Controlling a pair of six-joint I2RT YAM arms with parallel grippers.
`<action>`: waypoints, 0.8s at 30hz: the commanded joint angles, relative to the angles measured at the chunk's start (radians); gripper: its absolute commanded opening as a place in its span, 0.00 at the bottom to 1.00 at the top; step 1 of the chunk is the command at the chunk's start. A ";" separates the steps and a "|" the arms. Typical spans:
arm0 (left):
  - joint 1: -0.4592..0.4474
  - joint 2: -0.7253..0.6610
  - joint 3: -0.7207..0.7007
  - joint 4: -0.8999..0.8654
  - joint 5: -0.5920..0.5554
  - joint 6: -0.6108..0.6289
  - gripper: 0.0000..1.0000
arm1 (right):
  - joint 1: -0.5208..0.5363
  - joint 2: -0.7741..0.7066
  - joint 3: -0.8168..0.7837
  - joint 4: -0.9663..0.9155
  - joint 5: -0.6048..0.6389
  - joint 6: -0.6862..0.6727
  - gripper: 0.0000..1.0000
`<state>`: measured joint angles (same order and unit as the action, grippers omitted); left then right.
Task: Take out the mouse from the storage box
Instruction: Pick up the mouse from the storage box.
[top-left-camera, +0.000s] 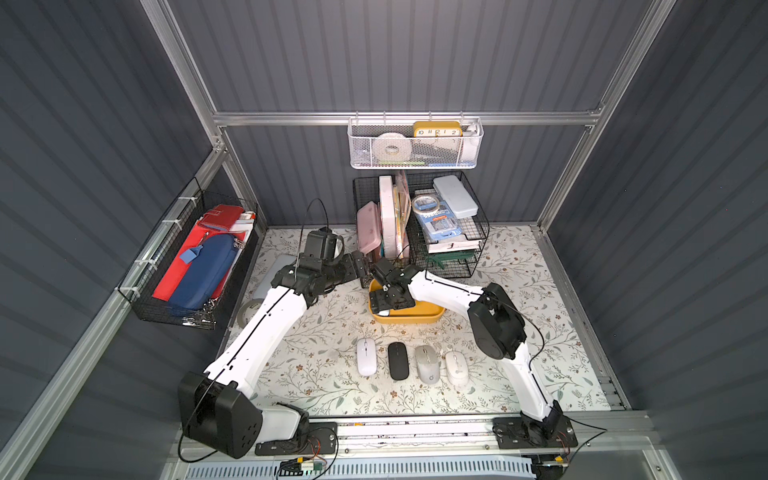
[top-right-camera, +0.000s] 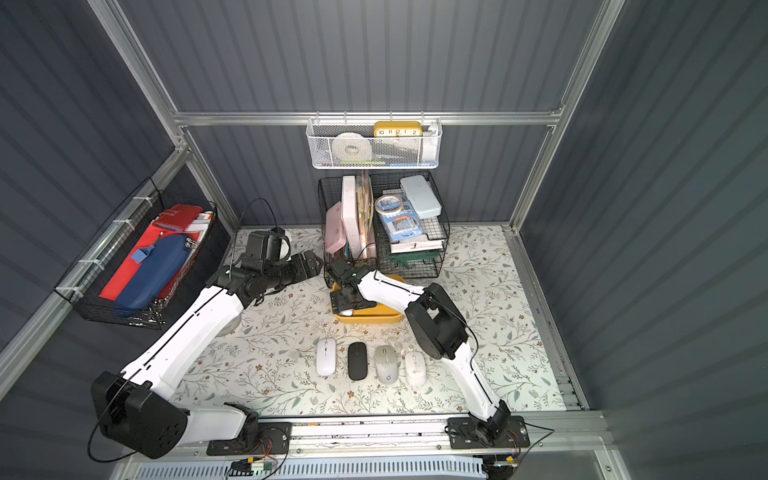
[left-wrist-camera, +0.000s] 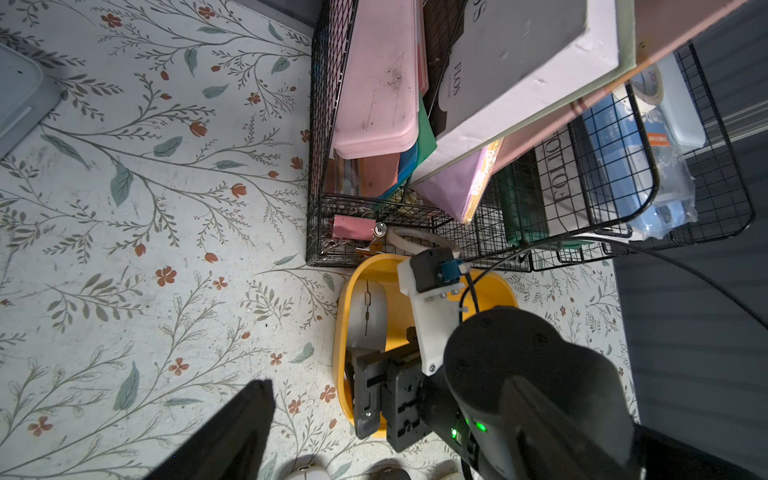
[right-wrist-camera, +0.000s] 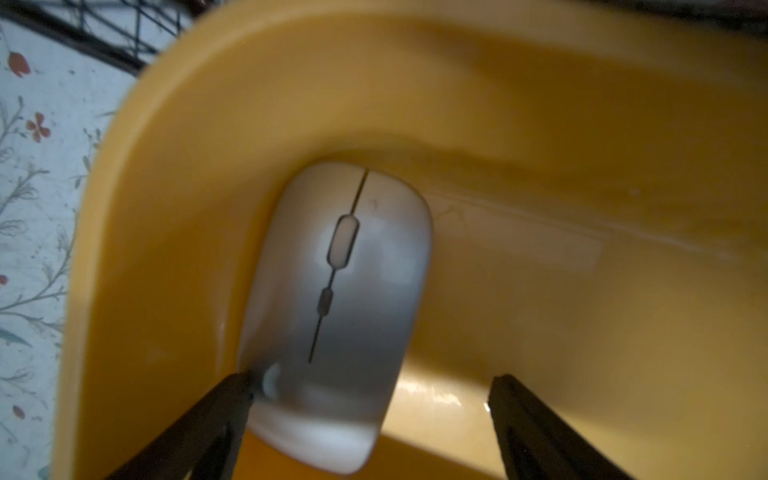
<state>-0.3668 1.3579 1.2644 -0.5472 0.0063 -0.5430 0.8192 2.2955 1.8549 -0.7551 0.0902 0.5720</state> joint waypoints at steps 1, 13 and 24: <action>-0.003 -0.004 -0.011 -0.010 -0.001 -0.002 0.91 | 0.001 0.020 0.034 0.017 0.003 0.017 0.95; -0.003 -0.002 -0.017 -0.002 0.006 0.000 0.90 | 0.016 0.101 0.173 -0.177 0.168 0.006 0.92; -0.003 0.007 -0.024 0.013 0.020 0.000 0.90 | -0.008 -0.058 -0.019 -0.123 0.209 -0.020 0.91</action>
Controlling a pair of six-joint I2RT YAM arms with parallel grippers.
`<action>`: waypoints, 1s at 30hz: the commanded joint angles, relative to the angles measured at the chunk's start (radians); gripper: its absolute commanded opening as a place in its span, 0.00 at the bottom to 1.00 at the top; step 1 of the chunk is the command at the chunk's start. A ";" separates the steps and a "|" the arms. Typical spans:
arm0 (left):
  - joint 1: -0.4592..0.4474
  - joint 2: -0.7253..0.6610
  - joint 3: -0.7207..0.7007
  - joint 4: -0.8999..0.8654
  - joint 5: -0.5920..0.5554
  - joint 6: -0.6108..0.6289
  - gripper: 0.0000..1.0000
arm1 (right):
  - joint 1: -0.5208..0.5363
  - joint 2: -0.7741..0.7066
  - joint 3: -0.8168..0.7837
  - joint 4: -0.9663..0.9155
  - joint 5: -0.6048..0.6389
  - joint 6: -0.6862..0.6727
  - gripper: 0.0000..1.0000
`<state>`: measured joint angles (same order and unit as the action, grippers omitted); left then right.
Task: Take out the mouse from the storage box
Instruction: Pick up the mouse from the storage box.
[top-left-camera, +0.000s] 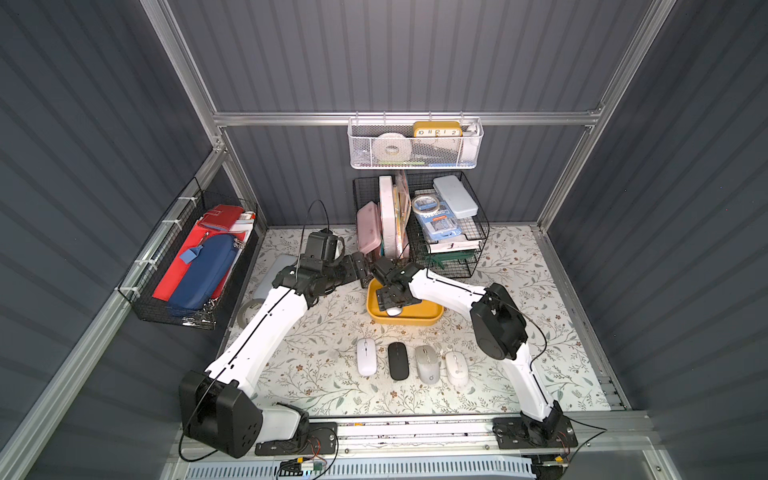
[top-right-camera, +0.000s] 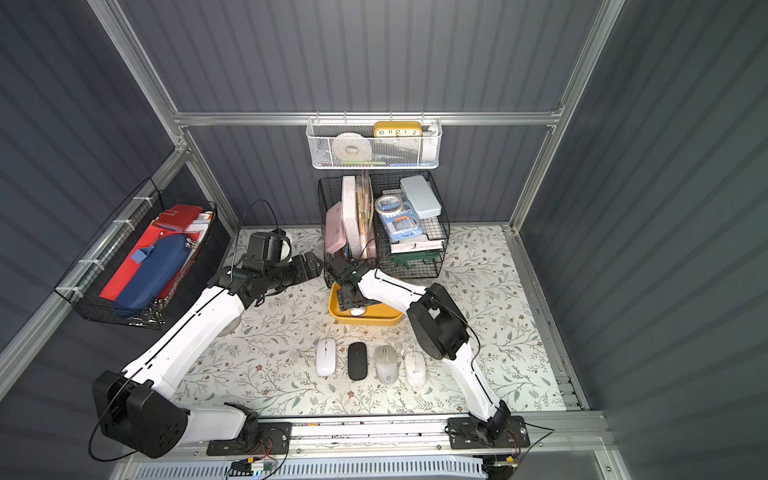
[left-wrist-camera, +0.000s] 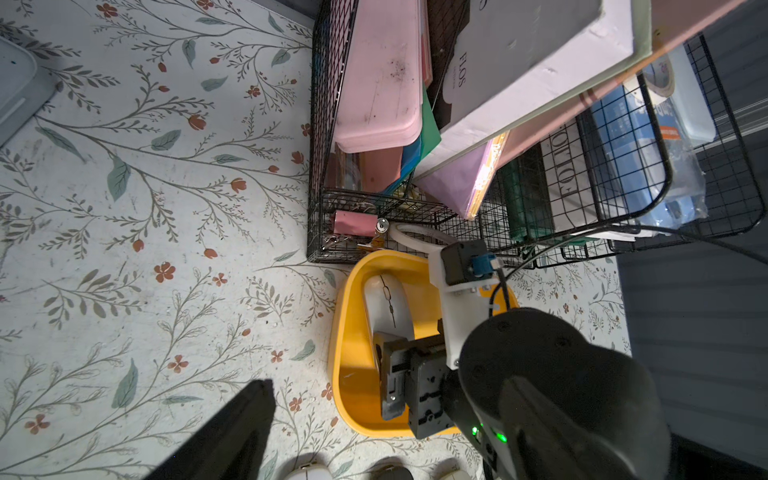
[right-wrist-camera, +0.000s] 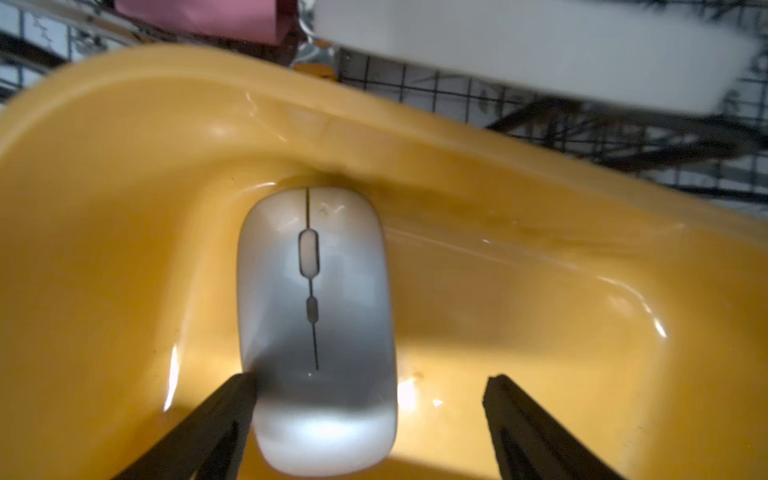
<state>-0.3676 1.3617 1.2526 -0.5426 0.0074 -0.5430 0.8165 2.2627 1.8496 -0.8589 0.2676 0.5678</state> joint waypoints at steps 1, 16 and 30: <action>-0.001 0.004 -0.013 0.008 0.019 0.000 0.90 | -0.005 -0.036 -0.018 -0.003 0.009 -0.021 0.91; -0.002 -0.003 -0.011 -0.002 0.007 0.001 0.90 | -0.020 0.099 0.074 0.032 -0.085 -0.102 0.91; -0.002 0.000 0.003 -0.010 0.003 0.001 0.90 | -0.040 0.112 0.055 0.047 -0.124 -0.125 0.37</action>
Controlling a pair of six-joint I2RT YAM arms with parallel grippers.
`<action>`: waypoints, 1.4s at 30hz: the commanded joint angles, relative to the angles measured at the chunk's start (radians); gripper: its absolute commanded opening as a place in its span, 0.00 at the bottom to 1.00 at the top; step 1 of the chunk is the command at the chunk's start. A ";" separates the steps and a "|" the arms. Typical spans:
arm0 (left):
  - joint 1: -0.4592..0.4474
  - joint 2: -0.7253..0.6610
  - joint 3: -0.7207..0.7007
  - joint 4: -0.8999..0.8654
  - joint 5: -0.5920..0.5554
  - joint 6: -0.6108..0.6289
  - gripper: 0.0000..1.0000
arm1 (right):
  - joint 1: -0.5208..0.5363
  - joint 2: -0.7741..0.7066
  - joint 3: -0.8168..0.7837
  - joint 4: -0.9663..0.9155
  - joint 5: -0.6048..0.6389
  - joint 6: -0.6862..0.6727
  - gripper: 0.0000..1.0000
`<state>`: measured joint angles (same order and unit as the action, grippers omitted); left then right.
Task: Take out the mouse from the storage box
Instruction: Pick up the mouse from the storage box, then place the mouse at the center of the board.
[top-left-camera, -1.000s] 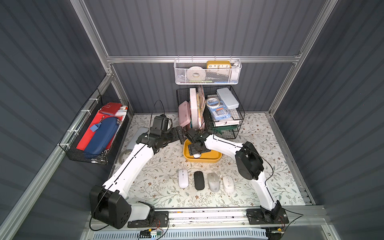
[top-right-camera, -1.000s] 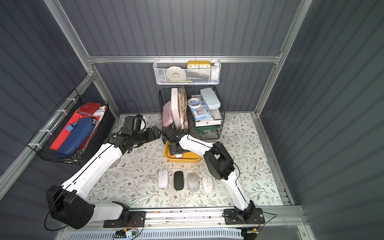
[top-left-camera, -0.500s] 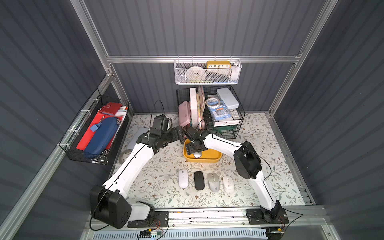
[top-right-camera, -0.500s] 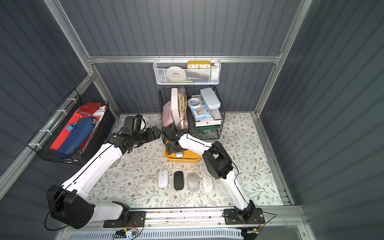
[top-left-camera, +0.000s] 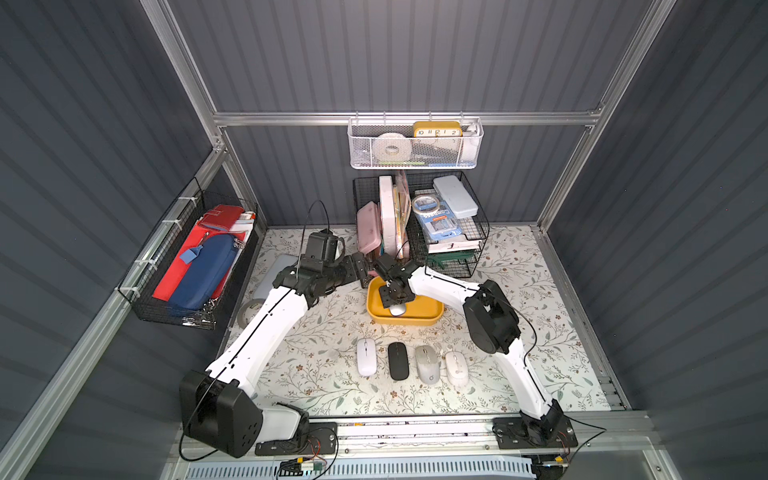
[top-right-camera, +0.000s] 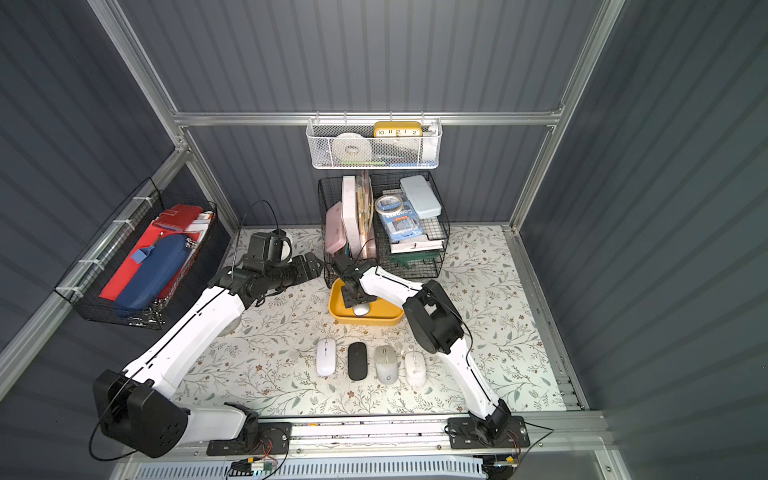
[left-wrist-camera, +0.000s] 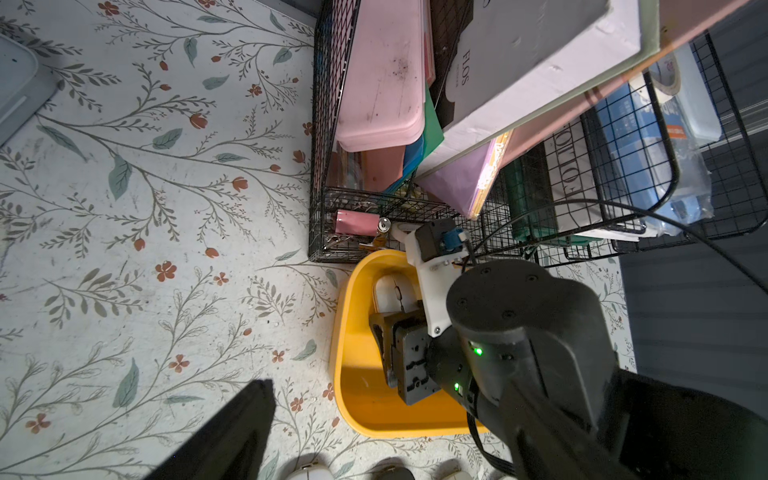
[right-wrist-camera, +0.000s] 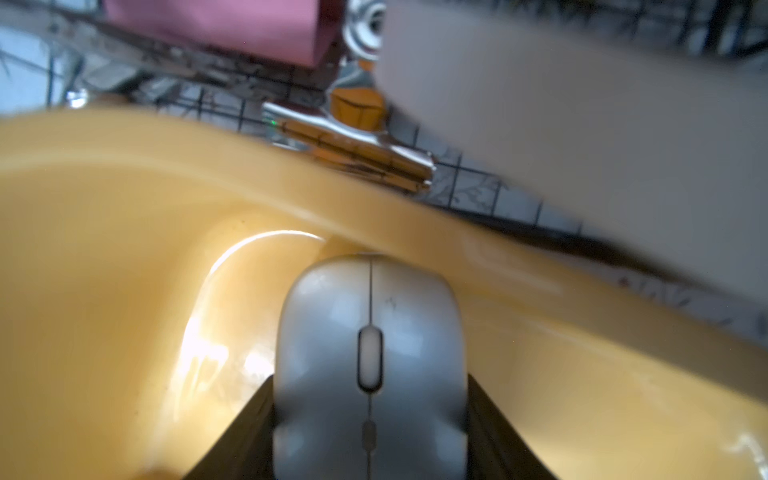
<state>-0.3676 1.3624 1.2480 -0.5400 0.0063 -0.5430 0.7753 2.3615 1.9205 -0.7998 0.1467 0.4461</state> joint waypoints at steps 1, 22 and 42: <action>-0.002 0.001 0.010 -0.012 0.006 0.001 0.90 | 0.001 0.007 -0.019 -0.015 0.000 -0.006 0.34; -0.002 -0.006 0.002 0.013 0.024 0.001 0.90 | 0.038 -0.272 -0.088 -0.079 0.137 -0.017 0.15; -0.001 -0.021 -0.044 0.074 0.075 0.022 0.90 | -0.014 -0.985 -0.884 -0.338 0.156 0.339 0.17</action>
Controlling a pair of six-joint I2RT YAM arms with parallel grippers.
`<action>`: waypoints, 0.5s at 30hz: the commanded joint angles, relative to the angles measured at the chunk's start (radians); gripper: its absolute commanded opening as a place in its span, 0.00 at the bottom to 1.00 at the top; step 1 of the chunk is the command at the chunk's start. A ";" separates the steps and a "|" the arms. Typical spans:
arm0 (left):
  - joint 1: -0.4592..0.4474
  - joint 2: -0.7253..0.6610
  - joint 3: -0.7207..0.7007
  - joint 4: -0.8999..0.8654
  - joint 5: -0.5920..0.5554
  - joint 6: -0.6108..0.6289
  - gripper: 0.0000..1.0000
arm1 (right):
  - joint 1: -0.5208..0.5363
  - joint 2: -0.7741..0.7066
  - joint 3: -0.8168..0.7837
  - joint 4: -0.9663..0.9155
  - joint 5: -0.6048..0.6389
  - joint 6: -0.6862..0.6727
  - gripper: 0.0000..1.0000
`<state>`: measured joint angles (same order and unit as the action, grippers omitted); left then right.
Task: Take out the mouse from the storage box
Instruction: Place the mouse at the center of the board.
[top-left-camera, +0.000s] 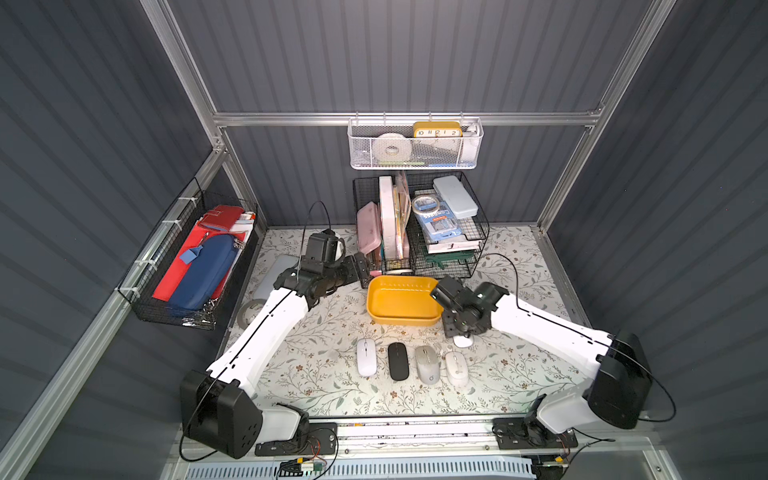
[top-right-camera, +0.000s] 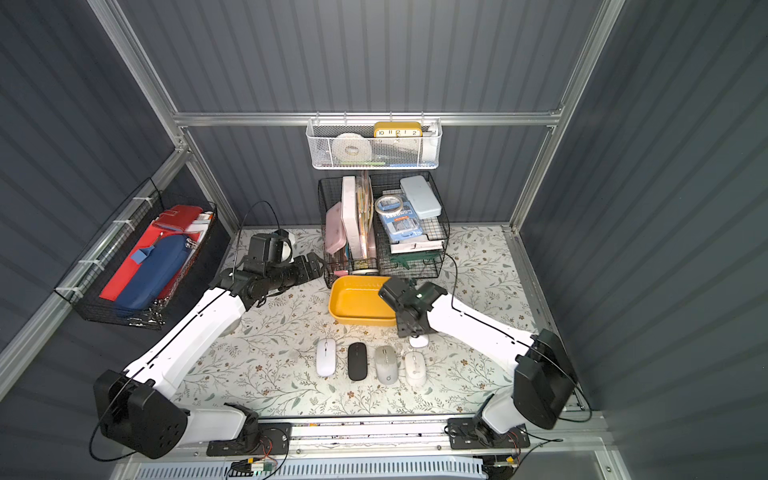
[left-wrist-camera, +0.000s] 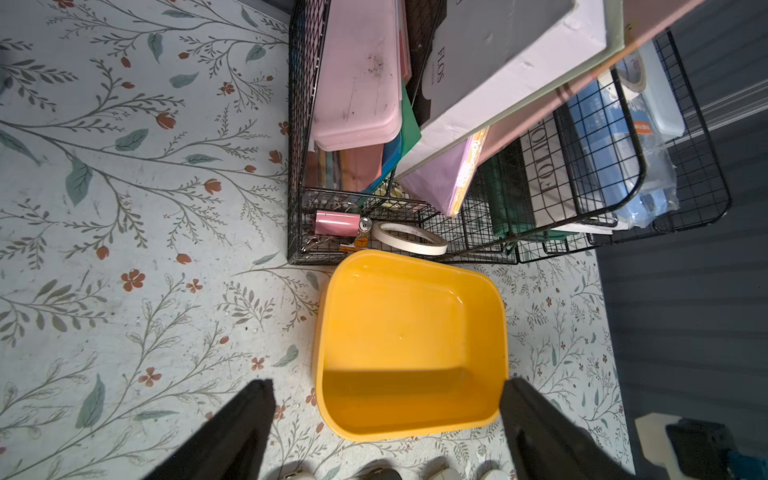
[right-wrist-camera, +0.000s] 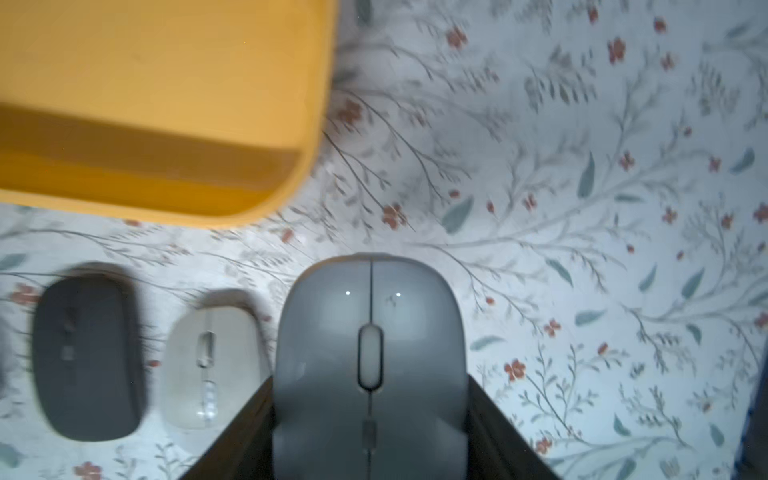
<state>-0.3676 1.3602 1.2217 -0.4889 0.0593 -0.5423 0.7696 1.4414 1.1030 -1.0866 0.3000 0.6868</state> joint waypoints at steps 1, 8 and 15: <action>-0.002 -0.015 -0.017 0.025 0.025 0.023 0.90 | -0.014 -0.083 -0.097 -0.059 0.000 0.114 0.17; -0.002 -0.004 -0.005 0.031 0.031 0.039 0.90 | -0.090 -0.131 -0.250 -0.007 -0.094 0.141 0.18; -0.002 0.000 0.002 0.028 0.031 0.046 0.90 | -0.193 -0.057 -0.315 0.106 -0.160 0.099 0.19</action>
<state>-0.3676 1.3602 1.2163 -0.4675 0.0769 -0.5240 0.5991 1.3579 0.8124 -1.0641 0.1780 0.7952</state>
